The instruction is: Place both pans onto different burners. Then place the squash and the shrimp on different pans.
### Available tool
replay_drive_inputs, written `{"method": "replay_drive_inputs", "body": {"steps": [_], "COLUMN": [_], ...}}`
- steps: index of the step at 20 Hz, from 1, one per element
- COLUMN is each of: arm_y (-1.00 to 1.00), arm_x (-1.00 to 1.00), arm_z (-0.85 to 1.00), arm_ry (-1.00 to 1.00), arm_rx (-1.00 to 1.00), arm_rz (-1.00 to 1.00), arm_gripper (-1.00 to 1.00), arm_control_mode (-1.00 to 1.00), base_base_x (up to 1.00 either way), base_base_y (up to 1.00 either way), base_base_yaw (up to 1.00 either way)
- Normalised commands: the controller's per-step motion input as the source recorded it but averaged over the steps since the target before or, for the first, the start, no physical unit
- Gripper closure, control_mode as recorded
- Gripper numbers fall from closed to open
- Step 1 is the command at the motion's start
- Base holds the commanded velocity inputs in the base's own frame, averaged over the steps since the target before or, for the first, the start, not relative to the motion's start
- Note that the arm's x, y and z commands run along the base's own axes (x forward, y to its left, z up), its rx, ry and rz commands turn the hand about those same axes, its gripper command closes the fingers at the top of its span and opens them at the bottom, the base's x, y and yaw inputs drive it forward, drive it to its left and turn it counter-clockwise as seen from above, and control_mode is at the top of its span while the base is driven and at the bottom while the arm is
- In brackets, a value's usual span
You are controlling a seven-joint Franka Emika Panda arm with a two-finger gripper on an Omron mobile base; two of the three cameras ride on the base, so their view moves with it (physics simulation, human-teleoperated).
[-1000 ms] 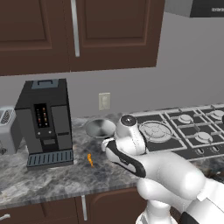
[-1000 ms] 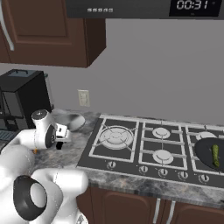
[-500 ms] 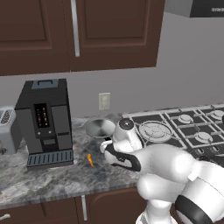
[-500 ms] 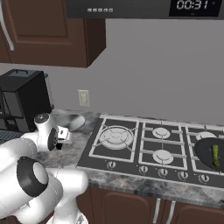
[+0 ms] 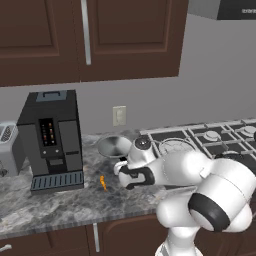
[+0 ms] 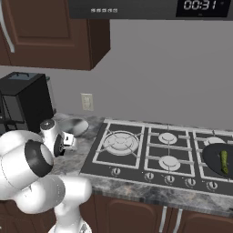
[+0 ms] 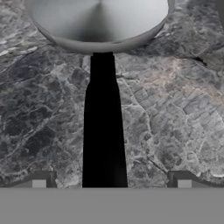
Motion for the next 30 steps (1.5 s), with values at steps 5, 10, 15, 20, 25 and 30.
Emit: {"method": "replay_drive_inputs", "body": {"steps": [5, 10, 15, 20, 25, 30], "arm_y": [0.03, 0.0, 0.0, -0.04, -0.15, -0.19], "arm_x": [0.06, 0.0, 0.0, -0.03, 0.0, -0.02], "arm_z": [-0.1, 0.0, 0.36, 0.49, 0.35, 0.11], "arm_ry": [-0.01, 0.0, 0.0, 0.02, 0.01, 0.0], "arm_rx": [0.0, 0.0, 0.0, 0.0, 0.0, 0.0], "arm_rz": [0.0, 0.0, -0.05, -0.14, -0.16, -0.12], "arm_gripper": [1.0, 1.0, 1.0, 1.0, 1.0, 1.0], "arm_control_mode": [-1.0, -1.0, -1.0, -1.0, -1.0, -1.0], "base_base_x": [0.0, 0.0, 0.0, 0.0, 0.0, 0.0], "base_base_y": [0.0, 0.0, 0.0, 0.0, 0.0, 0.0], "base_base_yaw": [0.0, 0.0, 0.0, 0.0, 0.0, 0.0]}}
